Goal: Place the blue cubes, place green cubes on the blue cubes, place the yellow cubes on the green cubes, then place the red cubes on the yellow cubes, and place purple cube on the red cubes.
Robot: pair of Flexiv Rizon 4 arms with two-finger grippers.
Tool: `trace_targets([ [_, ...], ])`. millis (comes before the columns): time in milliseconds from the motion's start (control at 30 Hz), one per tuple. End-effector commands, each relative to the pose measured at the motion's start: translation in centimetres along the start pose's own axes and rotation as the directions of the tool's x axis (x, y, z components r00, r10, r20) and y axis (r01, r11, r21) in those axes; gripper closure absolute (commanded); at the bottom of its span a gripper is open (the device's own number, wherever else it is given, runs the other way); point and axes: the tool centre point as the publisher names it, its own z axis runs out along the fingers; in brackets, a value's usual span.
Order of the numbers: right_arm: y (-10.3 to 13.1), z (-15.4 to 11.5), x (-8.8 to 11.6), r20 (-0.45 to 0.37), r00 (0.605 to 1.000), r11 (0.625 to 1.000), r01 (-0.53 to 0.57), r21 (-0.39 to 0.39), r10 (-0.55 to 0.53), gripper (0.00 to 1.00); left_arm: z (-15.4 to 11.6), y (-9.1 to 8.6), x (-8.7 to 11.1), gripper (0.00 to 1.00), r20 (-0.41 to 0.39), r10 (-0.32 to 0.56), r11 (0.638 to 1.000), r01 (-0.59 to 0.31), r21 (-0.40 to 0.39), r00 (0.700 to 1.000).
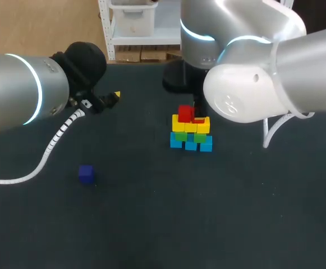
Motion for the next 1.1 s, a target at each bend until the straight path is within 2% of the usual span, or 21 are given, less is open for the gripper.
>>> trace_targets([
  [33, -0.1, 0.0, 0.0, 0.005, 1.000, 1.000, -0.005, 0.001, 0.005, 0.00, 0.1, 0.1, 0.0, 0.00, 0.001, 0.001, 1.000, -0.001, 0.004, 1.000],
  [367, -0.1, -0.4, 0.8, 0.002, 1.000, 1.000, -0.010, 0.010, 0.010, 0.00, 0.1, 0.1, 0.0, 0.00, 0.001, 0.001, 1.000, -0.001, 0.004, 1.000],
  [567, -0.3, -1.6, 1.9, 0.042, 0.998, 0.999, -0.039, 0.026, 0.038, 0.00, 0.1, 0.1, 0.0, 0.00, 0.001, 0.001, 1.000, -0.001, 0.004, 1.000],
  [700, -0.5, -2.8, 3.3, 0.100, 0.991, 0.995, -0.095, 0.037, 0.091, 0.00, 0.1, 0.1, 0.0, 0.00, 0.001, 0.001, 1.000, -0.001, 0.004, 1.000],
  [767, -0.9, -3.6, 4.3, 0.166, 0.977, 0.988, -0.146, 0.041, 0.137, 0.00, 0.1, 0.1, 0.0, 0.00, 0.001, 0.001, 1.000, -0.001, 0.004, 1.000],
  [867, -1.0, -4.5, 5.6, 0.257, 0.949, 0.979, -0.200, 0.038, 0.184, 0.00, 0.1, 0.1, 0.0, 0.00, 0.001, 0.001, 1.000, -0.001, 0.004, 1.000],
  [1000, -1.1, -5.3, 7.2, 0.329, 0.915, 0.966, -0.257, 0.029, 0.234, 0.00, 0.1, 0.1, 0.0, 0.00, 0.001, 0.001, 1.000, -0.001, 0.004, 1.000],
  [1100, -1.7, -5.9, 8.8, 0.393, 0.874, 0.948, -0.319, 0.018, 0.287, 0.00, 0.1, 0.1, 0.0, 0.00, 0.001, 0.001, 1.000, -0.001, 0.004, 1.000],
])
